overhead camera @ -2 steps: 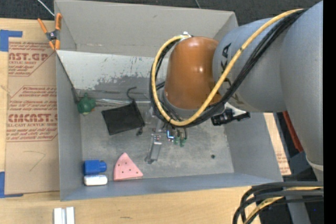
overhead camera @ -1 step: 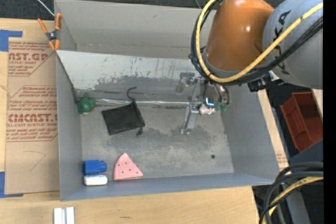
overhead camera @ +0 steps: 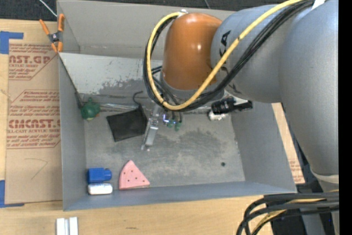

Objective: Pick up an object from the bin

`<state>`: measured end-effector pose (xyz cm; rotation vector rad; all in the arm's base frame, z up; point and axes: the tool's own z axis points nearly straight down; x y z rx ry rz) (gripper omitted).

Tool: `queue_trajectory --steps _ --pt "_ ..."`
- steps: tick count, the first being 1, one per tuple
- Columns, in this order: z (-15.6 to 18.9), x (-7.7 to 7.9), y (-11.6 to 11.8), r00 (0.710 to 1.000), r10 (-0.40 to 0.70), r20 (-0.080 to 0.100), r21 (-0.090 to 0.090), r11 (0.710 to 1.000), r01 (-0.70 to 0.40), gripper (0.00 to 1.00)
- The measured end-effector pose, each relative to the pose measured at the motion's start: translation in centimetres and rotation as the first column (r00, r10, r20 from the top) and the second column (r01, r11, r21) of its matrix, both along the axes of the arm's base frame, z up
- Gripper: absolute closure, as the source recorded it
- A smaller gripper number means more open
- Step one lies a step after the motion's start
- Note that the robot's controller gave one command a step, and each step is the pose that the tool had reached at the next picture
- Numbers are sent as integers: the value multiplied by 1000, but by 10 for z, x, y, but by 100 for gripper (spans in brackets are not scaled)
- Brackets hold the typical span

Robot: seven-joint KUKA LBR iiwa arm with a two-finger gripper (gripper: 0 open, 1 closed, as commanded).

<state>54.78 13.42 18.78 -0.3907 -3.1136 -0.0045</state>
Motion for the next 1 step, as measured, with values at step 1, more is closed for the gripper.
queue_trajectory --steps 1 --pt "-2 36 -45 999 29 14 -5 1000 -29 0"
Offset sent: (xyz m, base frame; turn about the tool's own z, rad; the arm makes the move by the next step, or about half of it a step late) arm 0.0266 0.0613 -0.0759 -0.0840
